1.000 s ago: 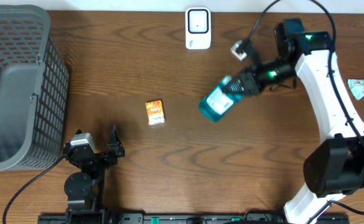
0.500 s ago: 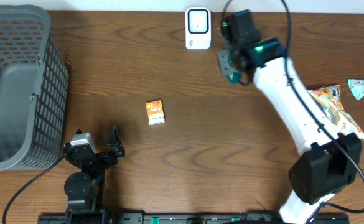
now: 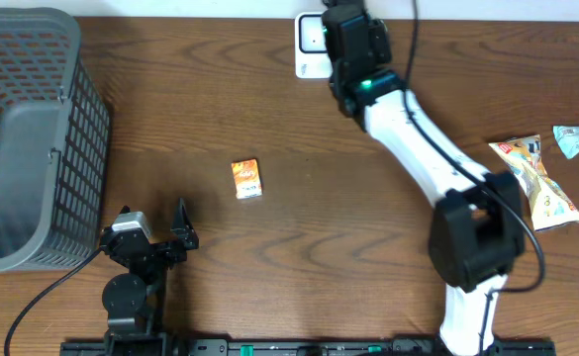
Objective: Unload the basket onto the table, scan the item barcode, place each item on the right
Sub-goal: 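Tilt the bottle and present its label to the scanner face, then carry the mouthwash bottle right and set it at the right edge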
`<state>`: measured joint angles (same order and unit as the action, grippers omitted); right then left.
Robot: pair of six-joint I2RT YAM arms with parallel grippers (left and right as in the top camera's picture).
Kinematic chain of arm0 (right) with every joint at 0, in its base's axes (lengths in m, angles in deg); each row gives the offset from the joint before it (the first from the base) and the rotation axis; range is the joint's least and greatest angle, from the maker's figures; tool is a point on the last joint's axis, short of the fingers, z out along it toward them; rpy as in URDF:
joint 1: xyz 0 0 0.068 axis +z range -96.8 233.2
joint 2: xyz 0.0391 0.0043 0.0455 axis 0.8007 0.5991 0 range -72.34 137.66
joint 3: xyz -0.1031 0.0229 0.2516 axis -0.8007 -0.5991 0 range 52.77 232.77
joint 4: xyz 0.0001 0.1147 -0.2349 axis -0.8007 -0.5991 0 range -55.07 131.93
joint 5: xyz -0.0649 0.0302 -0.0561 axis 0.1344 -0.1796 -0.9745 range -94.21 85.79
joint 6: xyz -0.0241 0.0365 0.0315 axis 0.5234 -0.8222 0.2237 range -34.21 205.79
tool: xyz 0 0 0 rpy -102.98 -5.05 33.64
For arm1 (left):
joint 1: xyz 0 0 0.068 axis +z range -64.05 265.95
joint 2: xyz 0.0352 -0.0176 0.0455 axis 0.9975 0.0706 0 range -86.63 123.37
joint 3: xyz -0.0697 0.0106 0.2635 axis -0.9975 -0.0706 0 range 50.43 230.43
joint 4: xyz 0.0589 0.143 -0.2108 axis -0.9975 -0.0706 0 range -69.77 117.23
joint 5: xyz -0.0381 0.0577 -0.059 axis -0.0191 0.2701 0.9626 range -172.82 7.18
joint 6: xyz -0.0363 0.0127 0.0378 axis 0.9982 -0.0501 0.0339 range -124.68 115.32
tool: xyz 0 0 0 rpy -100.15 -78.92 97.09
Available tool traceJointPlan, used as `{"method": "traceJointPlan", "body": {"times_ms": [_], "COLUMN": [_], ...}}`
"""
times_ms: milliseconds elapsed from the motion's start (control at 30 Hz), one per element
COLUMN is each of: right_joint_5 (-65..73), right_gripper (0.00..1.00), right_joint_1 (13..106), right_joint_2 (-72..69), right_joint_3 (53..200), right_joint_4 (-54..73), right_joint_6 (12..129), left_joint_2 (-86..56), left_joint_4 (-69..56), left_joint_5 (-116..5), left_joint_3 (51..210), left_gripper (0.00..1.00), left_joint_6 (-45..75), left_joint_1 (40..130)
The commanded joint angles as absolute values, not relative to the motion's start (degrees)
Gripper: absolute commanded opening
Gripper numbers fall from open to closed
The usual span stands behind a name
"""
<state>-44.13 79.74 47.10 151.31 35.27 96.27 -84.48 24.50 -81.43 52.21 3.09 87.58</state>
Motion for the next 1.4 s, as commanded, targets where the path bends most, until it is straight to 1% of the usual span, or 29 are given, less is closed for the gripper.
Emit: {"method": "traceJointPlan", "body": {"times_ms": [0,100,300,367,500,567,667,900,967,1100,1200,1367], "right_joint_5": [-55.04,-57.07,-58.06,-59.33,-62.87,-62.98,-62.76,-60.9,-61.9,-67.65,-70.73,-71.19], "right_gripper": [0.01,0.01,0.01,0.01,0.01,0.01,0.01,0.01,0.01,0.01,0.01,0.01], "right_joint_1": [82.87,84.35,86.28,86.5,86.52,86.65,87.46,89.8,90.02,89.62,88.27,82.8], "right_joint_2": [50.27,54.16,63.08,66.64,74.53,77.41,79.12,79.88,79.84,77.52,74.38,68.63], "right_joint_3": [153.56,156.36,166.11,169.78,176.91,179.05,179.35,179.35,179.35,179.35,179.35,179.35], "right_joint_4": [41.79,47.43,51.16,53.3,61.48,62.9,62.81,64.17,64.93,63.88,57.87,37.24], "right_joint_6": [110.19,117.06,128.12,133.38,147.04,150.69,148.22,149.23,151.2,150.89,147.2,134.28], "left_joint_2": [-84.53,-84.53,-84.53,-84.53,-84.53,-84.53,-84.53,-84.53,-84.53,-84.53,-84.53,-84.53], "left_joint_4": [23.28,23.28,23.28,23.28,23.28,23.28,23.28,23.28,23.28,23.28,23.28,23.28], "left_joint_5": [-81.76,-81.76,-81.76,-81.76,-81.76,-81.76,-81.76,-81.76,-81.76,-81.76,-81.76,-81.76], "left_joint_3": [50.66,50.66,50.66,50.66,50.66,50.66,50.66,50.66,50.66,50.66,50.66,50.66], "left_gripper": [0.98,0.98,0.98,0.98,0.98,0.98,0.98,0.98,0.98,0.98,0.98,0.98], "left_joint_6": [3.57,3.57,3.57,3.57,3.57,3.57,3.57,3.57,3.57,3.57,3.57,3.57], "left_joint_1": [87.71,87.71,87.71,87.71,87.71,87.71,87.71,87.71,87.71,87.71,87.71,87.71]}}
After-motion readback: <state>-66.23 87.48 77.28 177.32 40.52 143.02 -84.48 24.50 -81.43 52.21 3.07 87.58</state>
